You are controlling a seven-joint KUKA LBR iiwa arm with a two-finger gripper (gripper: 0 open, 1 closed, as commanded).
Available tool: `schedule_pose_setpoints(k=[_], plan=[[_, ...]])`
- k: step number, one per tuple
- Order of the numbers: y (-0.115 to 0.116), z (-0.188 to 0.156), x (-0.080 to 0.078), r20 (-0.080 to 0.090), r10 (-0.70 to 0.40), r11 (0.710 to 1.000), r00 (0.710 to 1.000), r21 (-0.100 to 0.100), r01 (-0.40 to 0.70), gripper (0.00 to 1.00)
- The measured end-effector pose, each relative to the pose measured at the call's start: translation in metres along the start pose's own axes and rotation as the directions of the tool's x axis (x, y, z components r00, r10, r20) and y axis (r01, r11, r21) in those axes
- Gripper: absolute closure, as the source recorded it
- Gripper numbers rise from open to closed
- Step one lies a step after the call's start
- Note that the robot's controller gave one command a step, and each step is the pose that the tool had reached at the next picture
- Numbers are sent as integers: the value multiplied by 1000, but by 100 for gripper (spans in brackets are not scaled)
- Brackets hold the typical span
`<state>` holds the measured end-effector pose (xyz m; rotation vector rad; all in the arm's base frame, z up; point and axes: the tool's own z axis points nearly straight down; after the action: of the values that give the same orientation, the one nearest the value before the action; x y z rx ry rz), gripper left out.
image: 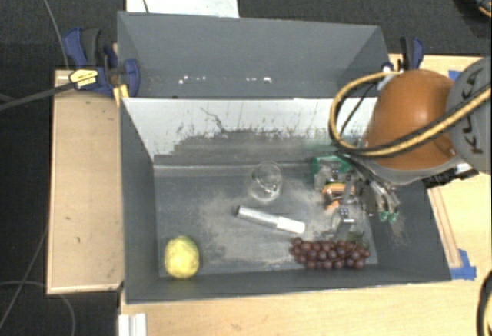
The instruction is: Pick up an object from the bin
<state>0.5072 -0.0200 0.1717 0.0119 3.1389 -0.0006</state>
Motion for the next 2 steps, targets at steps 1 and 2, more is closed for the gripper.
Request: schedule_pose_setpoints(k=[1, 2], plan=[[0, 0, 0, 0, 0, 1000, 1000, 0, 0, 0], [-27, -18, -8, 5, -21, 1000, 1000, 1, 21, 0]])
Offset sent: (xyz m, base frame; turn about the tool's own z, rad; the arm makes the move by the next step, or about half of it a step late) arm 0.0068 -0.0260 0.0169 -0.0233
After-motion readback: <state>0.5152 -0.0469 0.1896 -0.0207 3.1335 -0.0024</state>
